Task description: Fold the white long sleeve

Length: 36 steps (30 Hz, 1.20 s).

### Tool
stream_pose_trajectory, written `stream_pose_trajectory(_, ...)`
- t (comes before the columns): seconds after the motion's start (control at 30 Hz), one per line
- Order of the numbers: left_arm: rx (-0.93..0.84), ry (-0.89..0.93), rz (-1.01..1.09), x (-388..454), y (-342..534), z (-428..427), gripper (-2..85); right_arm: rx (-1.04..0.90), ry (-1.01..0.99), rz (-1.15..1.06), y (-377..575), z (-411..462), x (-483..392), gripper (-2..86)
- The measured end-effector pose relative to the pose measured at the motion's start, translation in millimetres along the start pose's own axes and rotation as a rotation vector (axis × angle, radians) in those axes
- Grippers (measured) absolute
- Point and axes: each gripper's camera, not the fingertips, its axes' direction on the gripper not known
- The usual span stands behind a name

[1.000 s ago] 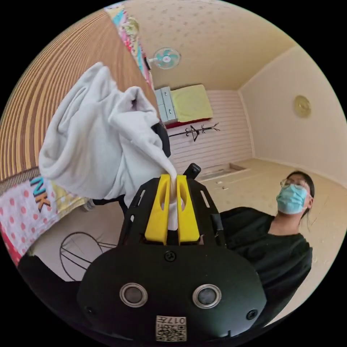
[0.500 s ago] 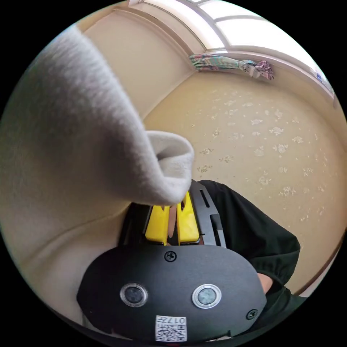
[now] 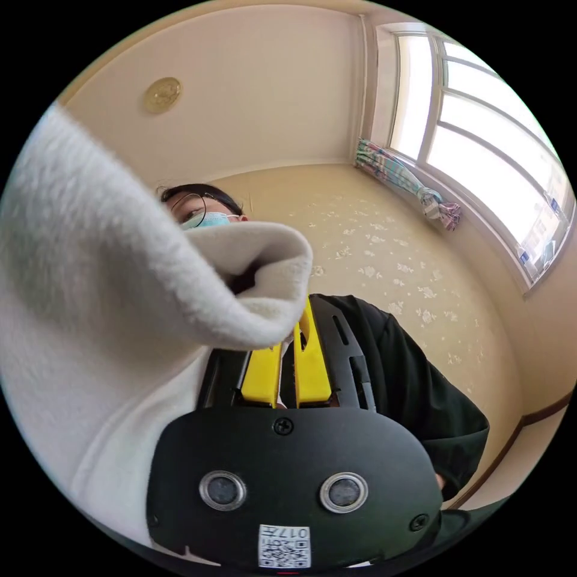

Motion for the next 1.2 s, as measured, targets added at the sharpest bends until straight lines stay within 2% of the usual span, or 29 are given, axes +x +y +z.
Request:
stream_pose_trajectory(0.1,-0.015,-0.04,-0.009,-3,-2,3,-0.2,-0.078,0.055,0.138,-5,13,29,16.5)
stream_pose_trajectory(0.17,-0.02,-0.037,-0.02,-12,-1,6,-0.2,-0.184,-0.073,0.193,-10,28,50,15.7)
stream_pose_trajectory(0.23,-0.02,-0.052,-0.05,-22,-1,7,-0.1,-0.303,-0.329,0.199,-11,49,65,10.0)
stream_pose_trajectory(0.27,-0.025,-0.062,-0.059,-24,-2,7,0.0,-0.297,-0.352,0.179,-11,50,63,7.5)
stream_pose_trajectory(0.37,-0.093,-0.209,-0.029,-1,-19,4,0.3,-0.185,-0.201,0.11,-22,22,42,3.9)
stream_pose_trajectory(0.47,-0.262,-0.595,0.06,64,-49,3,1.1,0.133,-0.115,0.045,-37,-56,8,3.2)
stream_pose_trajectory(0.53,-0.37,-1.048,0.104,125,-62,12,1.5,0.458,-0.193,-0.152,-37,-124,-51,2.9)
stream_pose_trajectory(0.57,-0.386,-1.156,0.111,137,-63,15,1.5,0.517,-0.209,-0.21,-35,-137,-68,2.8)
stream_pose_trajectory(0.6,-0.415,-1.362,0.12,154,-61,25,1.5,0.595,-0.216,-0.325,-31,-157,-104,2.7)
stream_pose_trajectory(0.63,-0.439,-1.482,0.133,162,-57,33,1.3,0.609,-0.153,-0.416,-27,-169,-139,2.6)
stream_pose_trajectory(0.7,-0.437,-1.522,0.166,161,-49,40,1.1,0.599,-0.085,-0.536,-21,-176,-186,2.5)
stream_pose_trajectory(0.8,-0.3,-1.434,0.231,153,-48,27,0.7,0.579,-0.045,-0.677,-14,-174,-237,2.3)
stream_pose_trajectory(0.87,-0.209,-1.368,0.26,148,-58,14,0.5,0.601,-0.002,-0.687,-17,-171,-255,2.2)
stream_pose_trajectory(0.97,-0.22,-1.37,0.243,123,-87,5,0.3,0.646,-0.05,-0.769,-27,-163,-275,2.2)
stream_pose_trajectory(1.03,-0.275,-1.479,0.183,96,-112,3,0.3,0.653,-0.005,-0.813,-38,-154,-279,2.1)
stream_pose_trajectory(1.1,-0.311,-1.532,0.166,76,-130,2,0.3,0.676,0.043,-0.722,-51,-153,-268,2.2)
stream_pose_trajectory(1.2,-0.245,-1.641,0.125,41,-166,-2,0.6,0.712,0.072,-0.499,-88,-144,-243,2.3)
